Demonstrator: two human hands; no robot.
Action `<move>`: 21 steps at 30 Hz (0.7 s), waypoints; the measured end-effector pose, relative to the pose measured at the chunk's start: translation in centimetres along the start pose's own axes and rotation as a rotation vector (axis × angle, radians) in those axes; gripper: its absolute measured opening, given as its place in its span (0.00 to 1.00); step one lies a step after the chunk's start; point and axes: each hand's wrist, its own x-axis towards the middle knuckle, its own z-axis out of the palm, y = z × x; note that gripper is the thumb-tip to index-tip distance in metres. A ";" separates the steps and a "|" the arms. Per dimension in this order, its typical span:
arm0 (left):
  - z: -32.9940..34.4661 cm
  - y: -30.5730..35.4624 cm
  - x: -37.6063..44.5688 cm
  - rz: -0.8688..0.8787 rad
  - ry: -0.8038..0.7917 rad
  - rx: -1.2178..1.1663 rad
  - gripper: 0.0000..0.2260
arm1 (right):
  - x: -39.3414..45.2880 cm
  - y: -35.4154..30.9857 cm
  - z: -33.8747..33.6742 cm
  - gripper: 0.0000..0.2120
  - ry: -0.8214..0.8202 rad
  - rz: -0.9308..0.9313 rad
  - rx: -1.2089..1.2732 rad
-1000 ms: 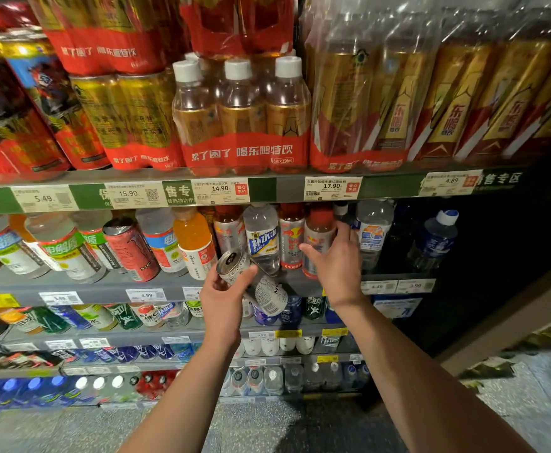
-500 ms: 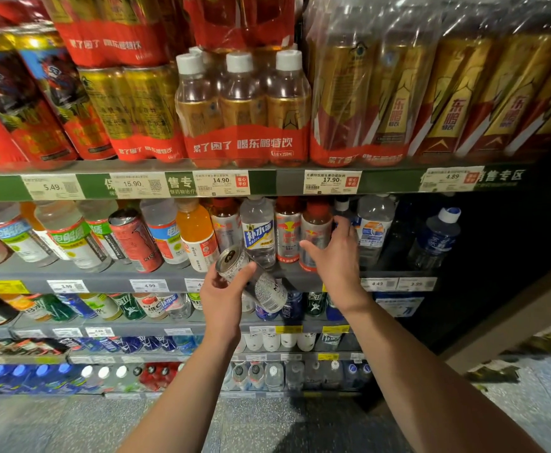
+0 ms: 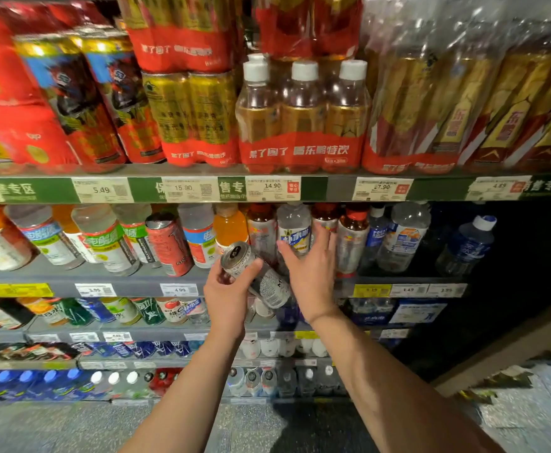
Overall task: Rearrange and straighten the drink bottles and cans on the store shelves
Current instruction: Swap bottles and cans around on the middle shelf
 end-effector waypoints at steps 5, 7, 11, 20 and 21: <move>-3.6 0.8 2.2 -0.009 -0.068 0.000 0.17 | 0.5 -1.8 3.7 0.39 0.214 0.125 -0.013; -5.0 1.1 2.9 -0.009 -0.106 -0.003 0.17 | 0.7 -2.1 4.5 0.40 0.250 0.155 -0.039; -7.2 1.4 4.2 -0.039 -0.167 -0.030 0.16 | 1.1 -1.7 5.5 0.35 0.281 0.142 -0.058; -8.3 1.6 5.1 -0.087 -0.359 -0.123 0.20 | -1.9 -3.4 4.0 0.41 0.306 0.136 -0.128; -8.1 1.7 4.9 -0.077 -0.371 -0.105 0.18 | -2.2 -3.6 3.7 0.38 0.314 0.137 -0.112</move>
